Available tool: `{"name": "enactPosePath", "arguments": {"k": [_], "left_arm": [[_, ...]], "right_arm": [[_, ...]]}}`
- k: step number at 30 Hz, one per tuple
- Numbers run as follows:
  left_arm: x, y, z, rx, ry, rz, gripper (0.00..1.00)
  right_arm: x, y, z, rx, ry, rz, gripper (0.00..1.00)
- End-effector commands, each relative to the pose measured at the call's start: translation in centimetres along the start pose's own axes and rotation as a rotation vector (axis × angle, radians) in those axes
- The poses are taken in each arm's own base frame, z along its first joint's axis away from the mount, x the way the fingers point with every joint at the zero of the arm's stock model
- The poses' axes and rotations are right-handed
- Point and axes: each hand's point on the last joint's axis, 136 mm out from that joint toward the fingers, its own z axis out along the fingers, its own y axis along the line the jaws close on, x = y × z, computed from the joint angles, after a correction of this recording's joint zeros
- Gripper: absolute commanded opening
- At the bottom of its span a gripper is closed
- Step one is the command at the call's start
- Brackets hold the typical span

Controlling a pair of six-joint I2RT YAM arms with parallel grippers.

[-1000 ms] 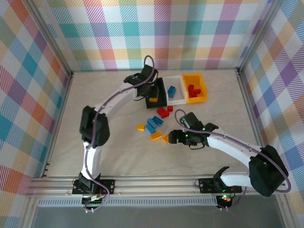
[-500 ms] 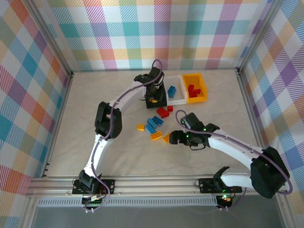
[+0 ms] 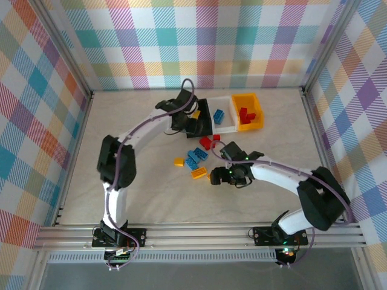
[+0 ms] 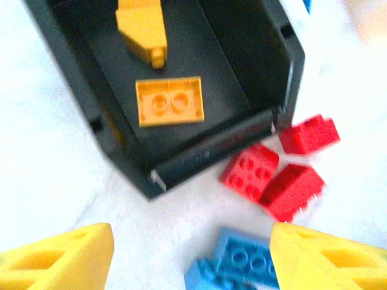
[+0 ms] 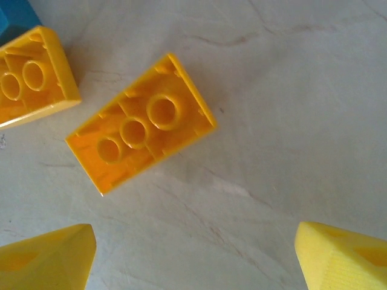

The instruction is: Sort the legos into containers by color

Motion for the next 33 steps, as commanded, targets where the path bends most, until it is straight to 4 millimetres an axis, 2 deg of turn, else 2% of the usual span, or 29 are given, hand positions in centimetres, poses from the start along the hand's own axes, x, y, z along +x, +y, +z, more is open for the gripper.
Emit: {"name": "enactPosePath", "arguments": {"k": [1,6,10,18,23,25,29,33], "left_arm": [[1.7,0.3,-2.1,0.051,-0.043,-0.058,0.71],[6.3,1.8,-3.7,0.044,-0.033,-0.094,0.74],[8.6,2.9,-5.0,0.038,-0.038,-0.117,0.75],[10.2,4.2,-6.1,0.046,-0.045,-0.148,0.77],[10.6,4.3,-5.5,0.055,-0.036,-0.164,0.77],[10.8,4.3,-5.3,0.061,-0.030,-0.168,0.78],[11.0,4.4,-5.1,0.057,-0.025,-0.173,0.78],[11.6,4.6,-5.1,0.047,-0.020,-0.180,0.78]], "right_arm": [[-1.4,1.1,0.5,0.009,0.008,-0.144,0.86],[-2.2,1.0,2.4,0.106,0.057,-0.226,0.87],[-3.1,1.4,3.5,0.131,0.061,-0.261,0.87],[-3.9,1.7,4.4,0.155,0.070,-0.285,0.83],[-4.1,1.7,4.2,0.161,0.050,-0.292,0.71],[-4.1,1.8,4.1,0.160,0.040,-0.300,0.65],[-4.3,1.6,3.5,0.171,0.028,-0.297,0.65],[-5.5,2.5,1.5,0.162,-0.024,-0.295,0.65]]}}
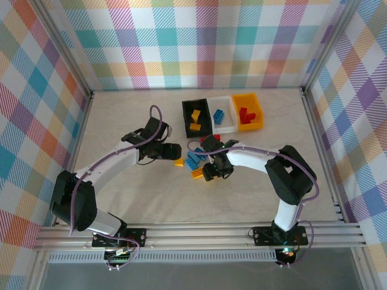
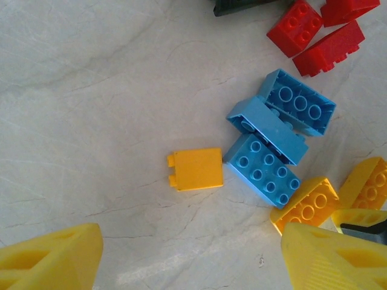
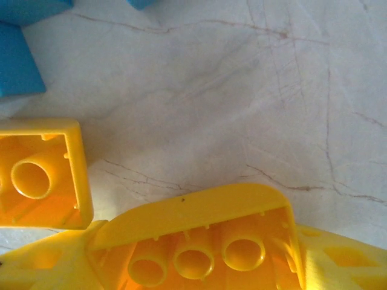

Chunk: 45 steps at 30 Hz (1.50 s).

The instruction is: Sort the legos into containers by color

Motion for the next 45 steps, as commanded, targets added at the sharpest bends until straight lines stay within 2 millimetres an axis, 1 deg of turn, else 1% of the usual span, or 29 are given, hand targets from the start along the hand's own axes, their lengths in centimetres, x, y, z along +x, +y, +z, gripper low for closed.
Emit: {"name": "enactPosePath", "arguments": {"k": [1,3,7,8,9,11,14,16,19,23,25,27,29,31,33,36,38,43,45], "left_arm": [[0.5,0.5,-0.1,0.000,-0.007,-0.030,0.78],[1.3,0.8,0.4,-0.003,0.004,-0.040,0.78],[3.0,1.4,1.8,-0.009,0.040,-0.078,0.78],[3.3,1.5,2.2,-0.005,0.048,-0.089,0.78],[3.5,1.3,2.5,0.009,0.054,-0.099,0.78],[3.7,1.0,3.0,0.026,0.059,-0.111,0.78],[3.7,1.1,3.7,0.022,0.069,-0.116,0.78],[3.8,1.1,4.2,0.016,0.081,-0.114,0.78],[3.6,1.1,4.8,0.014,0.092,-0.111,0.78],[3.3,1.1,5.6,0.010,0.103,-0.109,0.77],[3.1,0.9,6.1,0.013,0.110,-0.110,0.76],[2.9,0.8,6.5,0.013,0.115,-0.109,0.76],[2.8,0.8,7.0,0.011,0.120,-0.108,0.74],[2.7,0.6,7.4,0.016,0.124,-0.109,0.73],[2.6,0.6,8.0,0.019,0.133,-0.110,0.73],[2.5,0.3,8.6,0.026,0.139,-0.107,0.72],[2.6,0.0,9.1,0.030,0.147,-0.102,0.72],[2.5,-0.2,9.9,0.020,0.158,-0.092,0.72],[2.4,-0.1,10.3,0.015,0.165,-0.088,0.72]], "right_arm": [[-2.7,0.5,-3.0,-0.001,-0.106,-0.017,0.65],[-4.4,0.8,-4.6,-0.003,-0.146,-0.024,0.65],[-9.2,1.3,-7.3,-0.018,-0.230,-0.035,0.65],[-10.2,1.2,-7.5,-0.017,-0.237,-0.034,0.65],[-11.7,1.2,-8.0,-0.019,-0.258,-0.033,0.66],[-14.3,1.1,-8.4,-0.023,-0.291,-0.028,0.66],[-18.0,0.7,-8.3,-0.024,-0.327,-0.018,0.66],[-20.3,0.0,-7.6,-0.012,-0.339,-0.008,0.65],[-23.1,-1.3,-6.5,0.003,-0.357,0.011,0.66],[-25.9,-2.5,-5.3,0.024,-0.375,0.016,0.67],[-26.7,-3.0,-5.1,0.033,-0.371,0.026,0.73],[-27.0,-3.1,-5.6,0.030,-0.378,0.029,0.78],[-26.9,-3.0,-6.6,0.023,-0.392,0.029,0.79],[-26.4,-2.9,-8.1,0.013,-0.414,0.030,0.81],[-25.6,-2.8,-9.7,-0.004,-0.434,0.034,0.81],[-23.4,-2.5,-11.4,-0.049,-0.451,0.062,0.82],[-21.3,-2.3,-11.8,-0.081,-0.447,0.088,0.82],[-16.0,-2.4,-11.7,-0.134,-0.423,0.140,0.82],[-14.0,-2.2,-11.1,-0.155,-0.395,0.150,0.82]]}}
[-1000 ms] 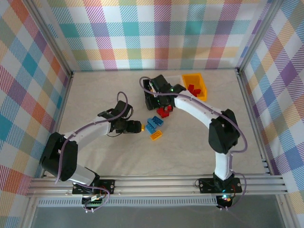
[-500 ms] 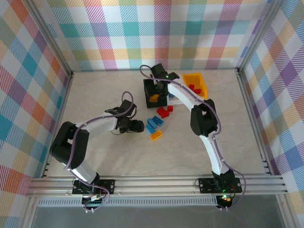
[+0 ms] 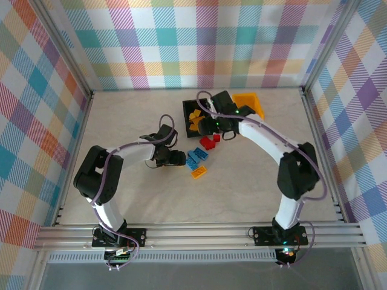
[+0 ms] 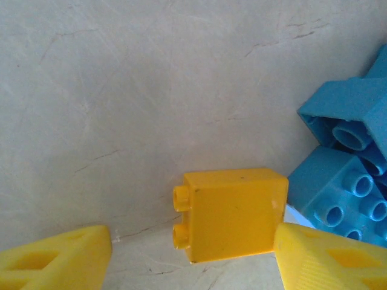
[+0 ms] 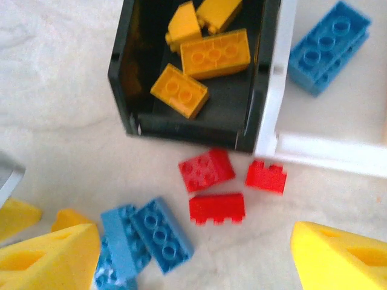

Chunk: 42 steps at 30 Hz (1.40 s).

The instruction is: Sort the legos into containers by color

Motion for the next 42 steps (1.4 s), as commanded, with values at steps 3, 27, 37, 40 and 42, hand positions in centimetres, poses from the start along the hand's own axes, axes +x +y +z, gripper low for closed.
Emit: {"name": "enactPosePath", "arguments": {"k": [3,27,37,40,42], "left_arm": [[-1.0,-0.9,1.3,0.020,-0.005,0.014,0.71],[-1.2,-2.9,0.1,0.090,-0.013,0.023,0.75],[-0.3,-0.7,2.3,-0.026,0.042,0.028,0.65],[0.0,0.2,1.6,-0.066,0.035,0.043,0.64],[0.3,0.8,1.0,-0.092,0.032,0.054,0.64]], "right_arm": [[4.0,0.6,-0.2,-0.059,0.038,0.058,0.82],[11.3,-0.4,-0.1,-0.070,0.125,0.123,0.82],[11.4,-0.5,-0.7,-0.066,0.115,0.127,0.82],[11.5,-0.4,-0.6,-0.071,0.118,0.131,0.82],[11.8,-0.2,-0.4,-0.082,0.126,0.135,0.82]]}}
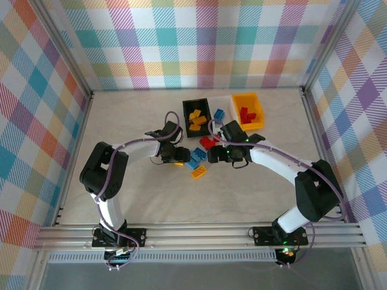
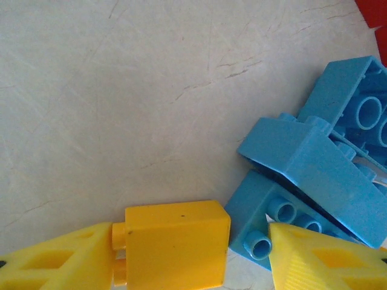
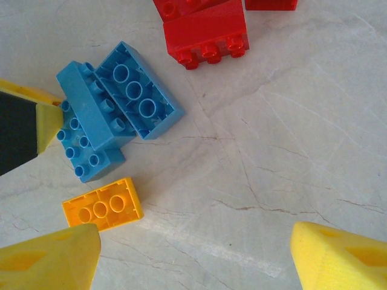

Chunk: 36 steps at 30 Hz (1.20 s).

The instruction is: Sort the legos into containers by color

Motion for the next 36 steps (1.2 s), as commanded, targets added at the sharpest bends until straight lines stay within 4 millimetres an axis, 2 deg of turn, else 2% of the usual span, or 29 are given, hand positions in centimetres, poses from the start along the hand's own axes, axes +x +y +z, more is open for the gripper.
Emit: {"name": "enactPosePath", "arguments": {"k": [1,5,13,15,18,22,29,36], "left_arm": [[2.1,3.2,0.0,-0.139,0.041,0.027,0.64],[2.8,3.9,-1.0,-0.143,0.041,0.018,0.61],[3.8,4.2,-3.0,-0.137,0.012,0.004,0.57],[3.9,4.4,-3.5,-0.148,0.008,0.001,0.59],[4.2,5.0,-4.0,-0.175,0.004,-0.002,0.71],[4.6,6.1,-4.4,-0.194,-0.010,-0.033,0.73],[4.5,6.0,-5.6,-0.163,-0.049,-0.053,0.75],[4.7,5.4,-4.2,-0.117,-0.014,-0.047,0.74]], "right_arm": [[0.3,1.0,-0.3,-0.042,-0.007,0.007,0.82],[1.4,1.7,0.5,-0.018,0.036,-0.038,0.82],[4.3,4.7,2.8,-0.002,0.122,-0.132,0.82],[4.4,5.3,3.0,-0.018,0.126,-0.129,0.82],[4.3,6.1,2.9,-0.030,0.121,-0.139,0.82],[4.2,6.6,2.7,-0.043,0.121,-0.142,0.82],[4.6,6.8,2.6,-0.046,0.127,-0.151,0.82],[4.6,6.7,2.6,-0.040,0.126,-0.152,0.82]]}}
